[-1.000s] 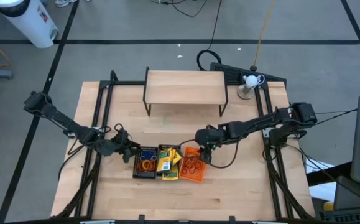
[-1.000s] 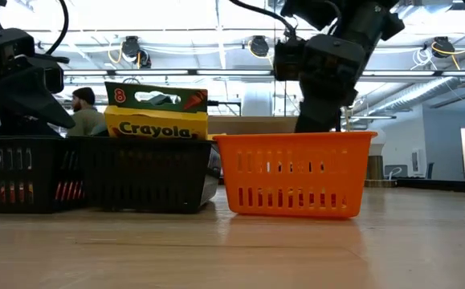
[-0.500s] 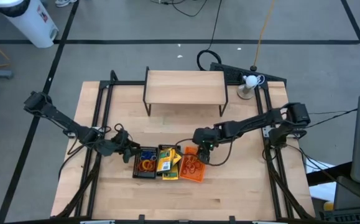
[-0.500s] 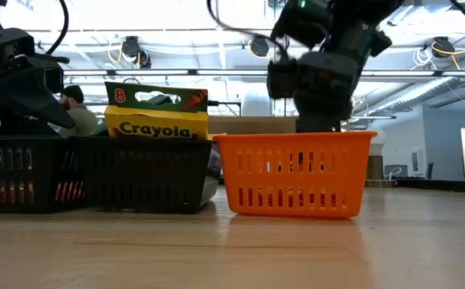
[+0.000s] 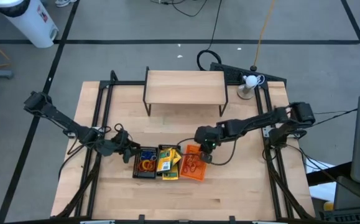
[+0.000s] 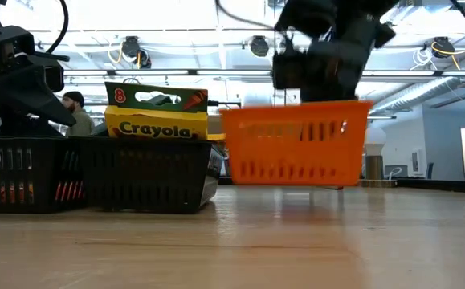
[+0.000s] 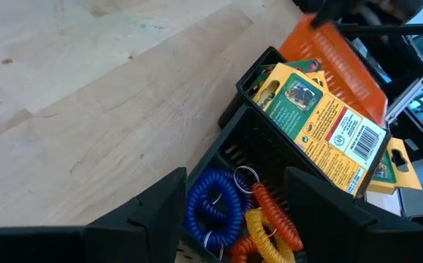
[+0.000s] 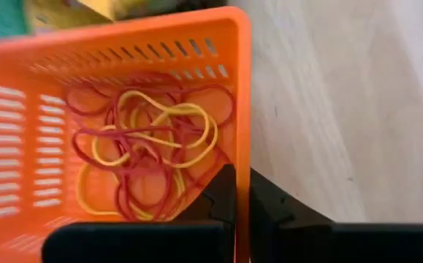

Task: Pick & Place Office Desk Supplies
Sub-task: Put the orange bin with rubber bands on the shelf

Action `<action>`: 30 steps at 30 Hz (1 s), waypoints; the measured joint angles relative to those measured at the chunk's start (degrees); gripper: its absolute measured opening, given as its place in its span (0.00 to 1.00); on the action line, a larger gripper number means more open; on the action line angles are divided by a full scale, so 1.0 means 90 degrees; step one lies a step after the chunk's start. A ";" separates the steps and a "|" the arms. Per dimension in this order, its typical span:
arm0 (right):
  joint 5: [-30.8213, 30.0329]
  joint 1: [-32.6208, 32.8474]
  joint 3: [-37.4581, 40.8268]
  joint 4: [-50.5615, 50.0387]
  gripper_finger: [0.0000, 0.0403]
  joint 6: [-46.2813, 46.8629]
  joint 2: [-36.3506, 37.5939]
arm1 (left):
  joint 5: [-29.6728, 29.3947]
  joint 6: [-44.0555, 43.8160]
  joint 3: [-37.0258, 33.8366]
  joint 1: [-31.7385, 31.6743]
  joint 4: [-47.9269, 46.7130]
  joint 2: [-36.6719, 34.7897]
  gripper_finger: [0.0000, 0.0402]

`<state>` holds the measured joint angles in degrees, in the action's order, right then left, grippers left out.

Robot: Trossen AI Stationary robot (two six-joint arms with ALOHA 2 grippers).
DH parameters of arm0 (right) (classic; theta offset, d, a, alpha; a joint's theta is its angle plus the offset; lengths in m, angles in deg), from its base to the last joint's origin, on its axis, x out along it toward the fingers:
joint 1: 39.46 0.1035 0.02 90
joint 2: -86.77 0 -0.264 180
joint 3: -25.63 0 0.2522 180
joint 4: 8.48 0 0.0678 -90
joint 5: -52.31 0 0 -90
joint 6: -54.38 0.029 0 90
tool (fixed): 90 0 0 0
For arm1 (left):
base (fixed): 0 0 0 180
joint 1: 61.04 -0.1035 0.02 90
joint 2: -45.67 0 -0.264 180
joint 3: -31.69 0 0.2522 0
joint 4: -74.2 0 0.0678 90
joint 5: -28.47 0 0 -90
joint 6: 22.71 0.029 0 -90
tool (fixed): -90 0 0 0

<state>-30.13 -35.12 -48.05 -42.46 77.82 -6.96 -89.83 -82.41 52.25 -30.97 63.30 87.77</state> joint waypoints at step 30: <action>-0.0341 -0.3165 -0.4306 -0.5722 0.00 -0.2917 0.1338 | -0.0049 0.0481 0.0000 0.0000 0.0045 0.0000 0.57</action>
<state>-33.20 -63.61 -86.80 -93.96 51.57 5.08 -90.27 -78.08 52.25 -30.98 63.71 87.77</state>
